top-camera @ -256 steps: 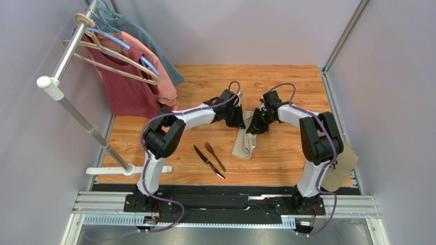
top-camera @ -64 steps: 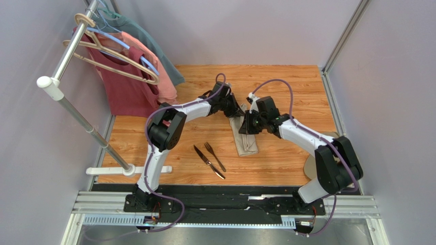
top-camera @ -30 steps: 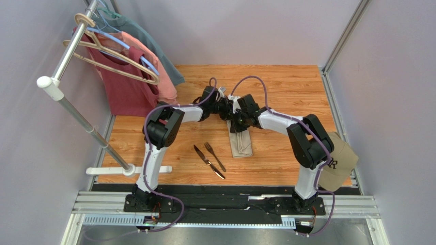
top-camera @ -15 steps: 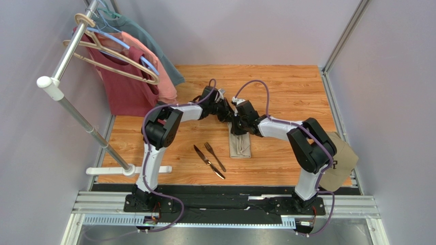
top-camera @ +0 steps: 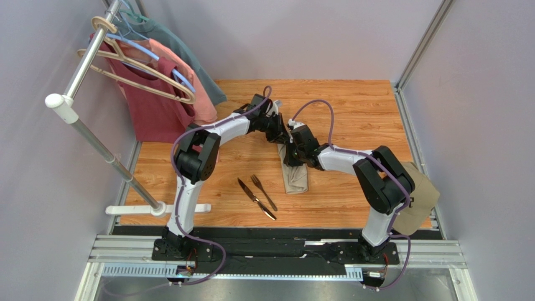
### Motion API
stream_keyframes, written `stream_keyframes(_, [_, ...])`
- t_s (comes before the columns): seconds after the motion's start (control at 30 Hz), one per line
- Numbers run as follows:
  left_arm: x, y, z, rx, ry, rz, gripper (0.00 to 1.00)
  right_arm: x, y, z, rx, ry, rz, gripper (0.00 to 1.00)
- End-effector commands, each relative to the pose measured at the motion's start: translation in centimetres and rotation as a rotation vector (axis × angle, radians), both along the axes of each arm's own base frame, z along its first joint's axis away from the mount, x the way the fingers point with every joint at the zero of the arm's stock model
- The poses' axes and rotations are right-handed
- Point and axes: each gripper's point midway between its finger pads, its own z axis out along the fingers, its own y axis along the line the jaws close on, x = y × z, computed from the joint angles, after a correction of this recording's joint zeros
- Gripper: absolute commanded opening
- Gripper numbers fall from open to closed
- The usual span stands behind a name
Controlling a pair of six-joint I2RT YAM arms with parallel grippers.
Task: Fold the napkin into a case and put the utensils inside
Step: Fold the 2/3-rectangle-folded napkin at the center of the board.
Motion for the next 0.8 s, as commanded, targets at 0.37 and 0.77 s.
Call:
stream_keyframes(0.37, [-2.1, 2.0, -3.0, 0.004, 0.041, 0.010, 0.00, -2.1, -0.8, -0.9, -0.016, 0.076, 0.007, 0.00])
stream_keyframes(0.77, [-0.6, 2.2, -3.4, 0.037, 0.002, 0.008, 0.00, -4.6, 0.1, 4.3, 0.083, 0.089, 0.088, 0.19])
